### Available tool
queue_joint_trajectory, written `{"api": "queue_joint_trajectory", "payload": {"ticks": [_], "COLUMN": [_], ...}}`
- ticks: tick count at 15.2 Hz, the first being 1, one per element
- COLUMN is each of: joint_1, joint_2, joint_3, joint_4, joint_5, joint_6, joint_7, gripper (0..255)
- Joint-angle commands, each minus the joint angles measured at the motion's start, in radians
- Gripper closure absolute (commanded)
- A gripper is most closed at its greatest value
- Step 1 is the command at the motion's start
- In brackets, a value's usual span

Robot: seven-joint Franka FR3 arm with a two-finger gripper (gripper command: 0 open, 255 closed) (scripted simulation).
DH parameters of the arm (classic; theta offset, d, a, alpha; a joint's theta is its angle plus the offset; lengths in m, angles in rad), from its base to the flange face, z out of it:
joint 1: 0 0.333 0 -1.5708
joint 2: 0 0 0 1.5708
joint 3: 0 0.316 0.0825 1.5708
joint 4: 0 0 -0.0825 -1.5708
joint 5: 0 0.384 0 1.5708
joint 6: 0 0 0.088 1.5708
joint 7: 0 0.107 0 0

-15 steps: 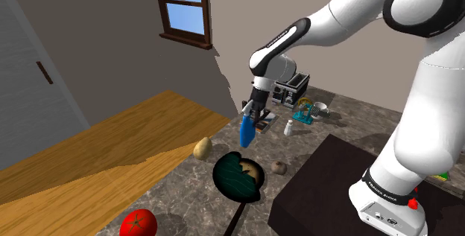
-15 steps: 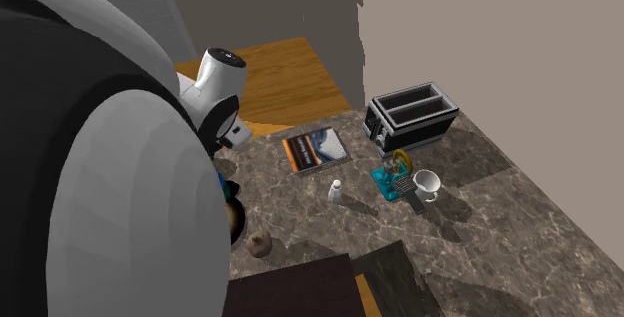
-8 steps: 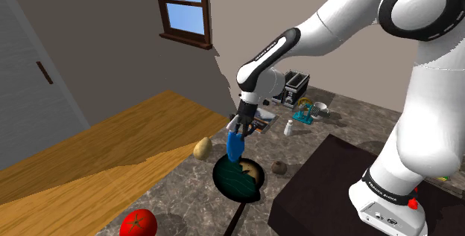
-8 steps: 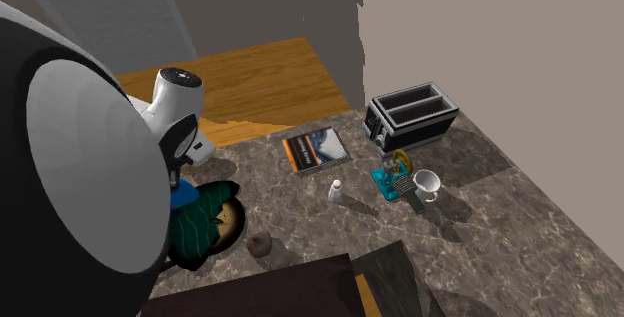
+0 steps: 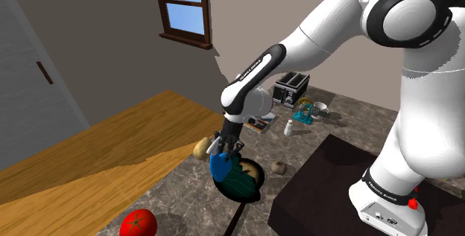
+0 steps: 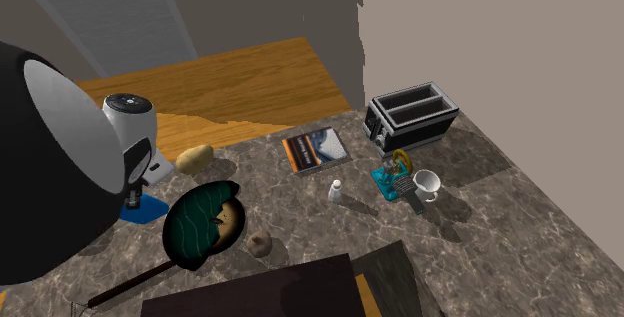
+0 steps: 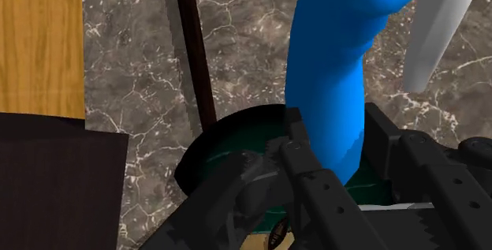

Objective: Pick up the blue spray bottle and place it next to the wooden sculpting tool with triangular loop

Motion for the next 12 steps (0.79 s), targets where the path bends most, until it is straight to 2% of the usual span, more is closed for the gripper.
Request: {"api": "queue_joint_trajectory", "payload": {"ticks": [1,6,12], "joint_1": [0.034,0.122,0.244], "joint_2": [0.025,0.117,0.24], "joint_3": [0.021,0.053,0.059], "joint_4": [0.014,0.088,0.212], "joint_5": [0.011,0.012,-0.02], "joint_6": [0.037,0.112,0.175], "joint_7": [0.032,0.12,0.244], "gripper": [255,255,255]}}
